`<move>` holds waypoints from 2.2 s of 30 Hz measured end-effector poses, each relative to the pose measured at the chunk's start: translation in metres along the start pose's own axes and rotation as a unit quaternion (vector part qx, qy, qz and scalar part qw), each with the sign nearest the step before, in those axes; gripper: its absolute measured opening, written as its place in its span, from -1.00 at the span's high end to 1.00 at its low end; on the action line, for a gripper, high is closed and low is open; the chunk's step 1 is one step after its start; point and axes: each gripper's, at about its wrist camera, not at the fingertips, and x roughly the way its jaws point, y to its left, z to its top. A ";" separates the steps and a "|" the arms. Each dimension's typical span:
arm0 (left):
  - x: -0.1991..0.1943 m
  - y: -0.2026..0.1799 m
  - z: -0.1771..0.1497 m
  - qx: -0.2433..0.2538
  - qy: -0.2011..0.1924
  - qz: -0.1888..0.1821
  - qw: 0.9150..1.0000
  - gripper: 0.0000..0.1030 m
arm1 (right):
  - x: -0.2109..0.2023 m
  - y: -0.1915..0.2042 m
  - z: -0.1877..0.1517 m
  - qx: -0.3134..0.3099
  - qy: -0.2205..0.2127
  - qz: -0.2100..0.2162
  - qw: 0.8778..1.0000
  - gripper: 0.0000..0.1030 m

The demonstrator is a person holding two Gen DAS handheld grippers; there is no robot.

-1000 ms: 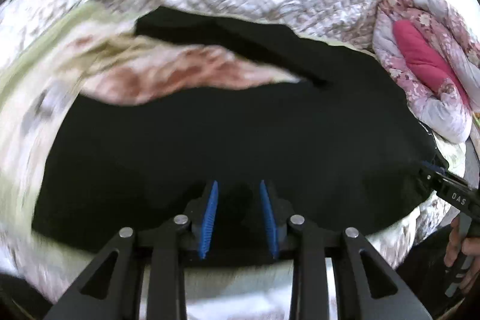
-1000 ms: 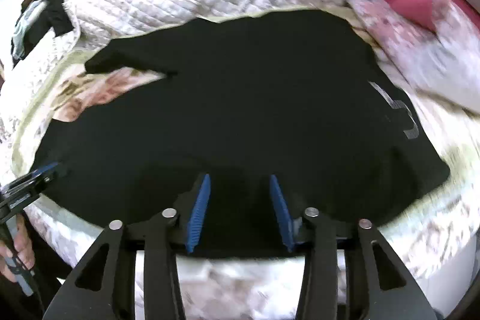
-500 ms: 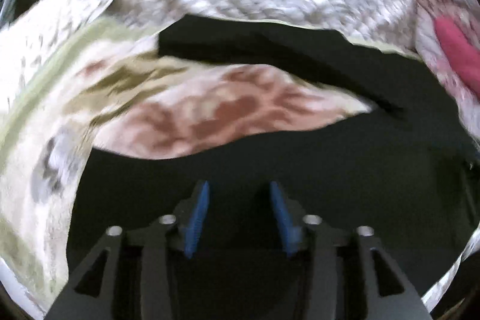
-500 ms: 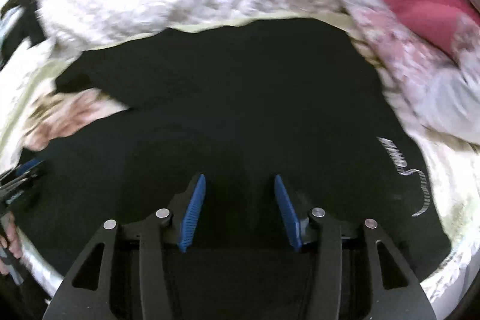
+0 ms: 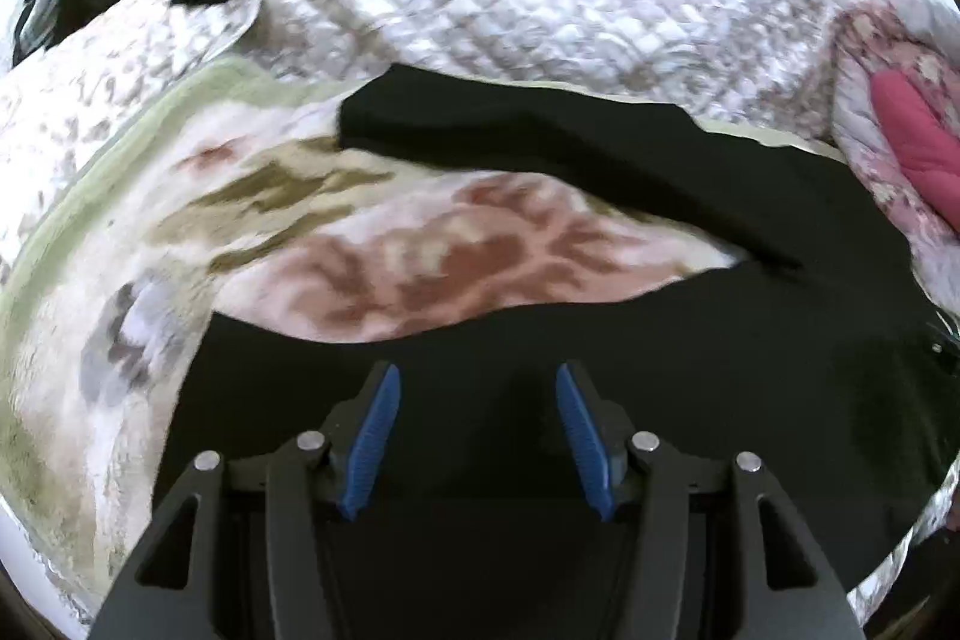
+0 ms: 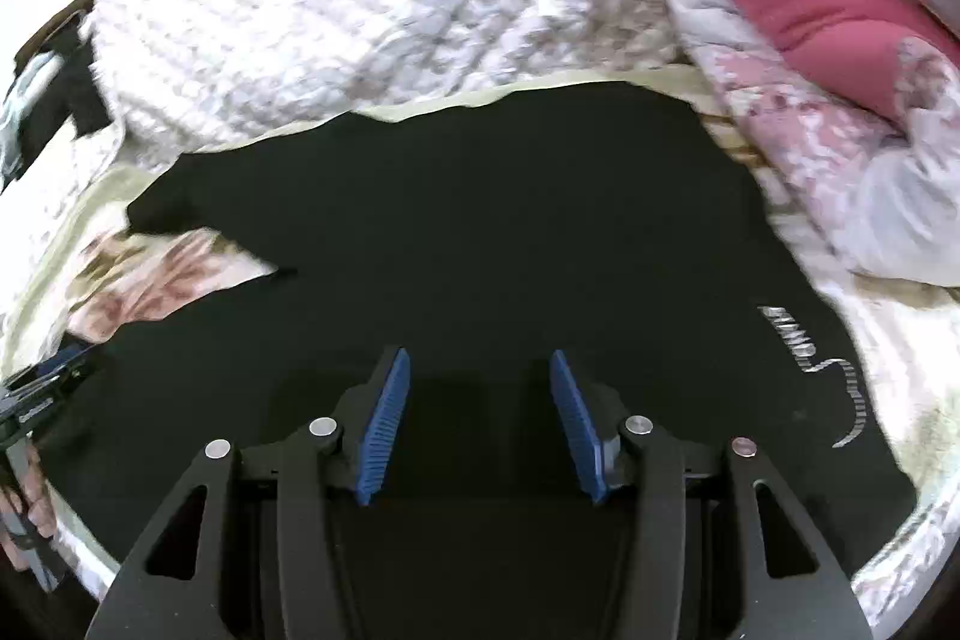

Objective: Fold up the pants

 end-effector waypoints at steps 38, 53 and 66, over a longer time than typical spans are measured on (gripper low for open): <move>0.087 -0.051 0.151 0.123 -0.012 -0.088 0.988 -0.34 | 0.098 0.010 0.134 -0.179 0.059 0.074 0.979 -0.15; 0.213 -0.068 0.189 0.163 0.034 -0.054 0.985 -0.58 | 0.217 -0.014 0.196 -0.240 0.137 0.059 0.959 -0.19; 0.131 -0.070 0.185 0.156 -0.030 -0.051 0.986 0.92 | 0.111 0.000 0.182 -0.243 0.038 0.050 0.968 0.85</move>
